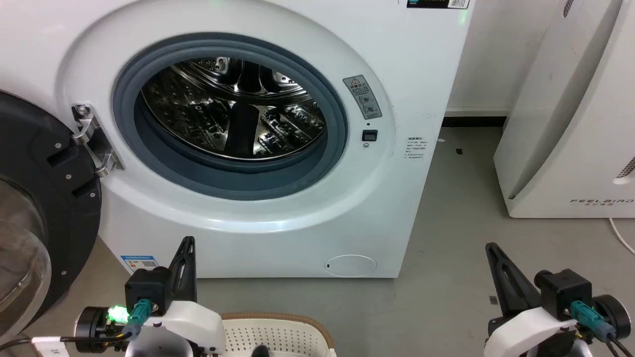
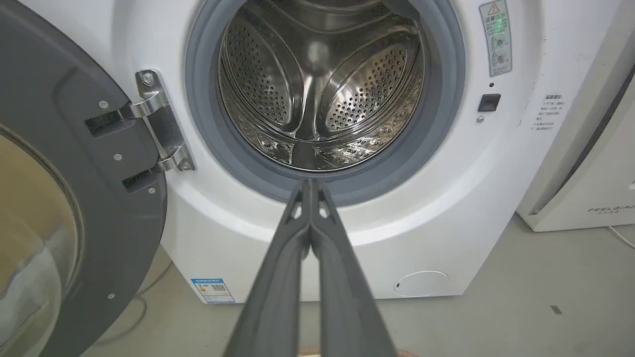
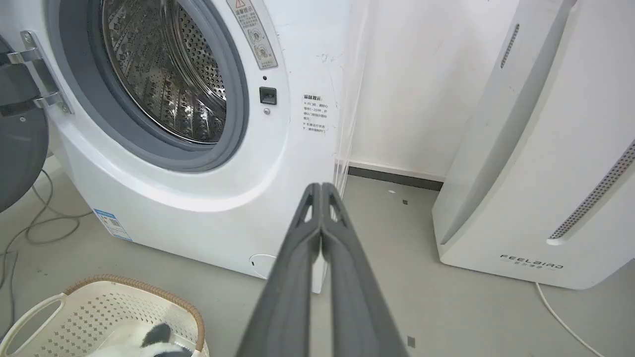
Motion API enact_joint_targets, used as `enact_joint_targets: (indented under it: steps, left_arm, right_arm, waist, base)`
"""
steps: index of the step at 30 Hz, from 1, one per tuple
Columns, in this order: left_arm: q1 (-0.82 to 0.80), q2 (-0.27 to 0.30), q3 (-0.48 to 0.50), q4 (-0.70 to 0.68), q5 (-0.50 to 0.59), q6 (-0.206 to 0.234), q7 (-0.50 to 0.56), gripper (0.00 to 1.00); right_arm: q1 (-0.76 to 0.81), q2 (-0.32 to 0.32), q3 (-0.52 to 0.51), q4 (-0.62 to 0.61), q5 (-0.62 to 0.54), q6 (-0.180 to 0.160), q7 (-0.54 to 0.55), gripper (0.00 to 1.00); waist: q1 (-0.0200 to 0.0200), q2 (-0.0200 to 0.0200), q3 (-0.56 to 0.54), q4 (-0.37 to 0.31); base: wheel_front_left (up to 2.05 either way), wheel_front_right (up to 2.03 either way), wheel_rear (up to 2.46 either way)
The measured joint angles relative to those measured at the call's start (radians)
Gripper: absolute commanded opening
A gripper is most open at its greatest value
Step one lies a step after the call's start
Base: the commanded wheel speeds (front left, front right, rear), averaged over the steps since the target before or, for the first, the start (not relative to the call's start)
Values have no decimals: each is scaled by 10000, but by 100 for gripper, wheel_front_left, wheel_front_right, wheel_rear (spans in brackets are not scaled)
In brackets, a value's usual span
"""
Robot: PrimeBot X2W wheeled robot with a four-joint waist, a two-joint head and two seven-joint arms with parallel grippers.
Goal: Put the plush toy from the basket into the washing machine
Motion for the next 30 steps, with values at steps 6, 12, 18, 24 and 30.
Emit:
enact_joint_targets:
  steps: [6,12,18,24,30]
  left_arm:
    - [0,0,-2,0,0,0,0,0]
    - [0,0,-2,0,0,0,0,0]
    - [0,0,-4,0,0,0,0,0]
    - [0,0,-4,0,0,0,0,0]
    - [-1,0,-4,6,-2,13,0,100]
  right_arm:
    - [0,0,-2,0,0,0,0,0]
    - [0,0,-2,0,0,0,0,0]
    - [0,0,-2,0,0,0,0,0]
    - [0,0,-2,0,0,0,0,0]
    - [3,0,0,-2,6,0,-2,100]
  waist:
    - [0,0,0,0]
    - [0,0,0,0]
    - [0,0,0,0]
    - [0,0,0,0]
    - [0,0,0,0]
  base:
    - [0,0,0]
    - [0,0,0]
    - [0,0,0]
    - [0,0,0]
    - [0,0,0]
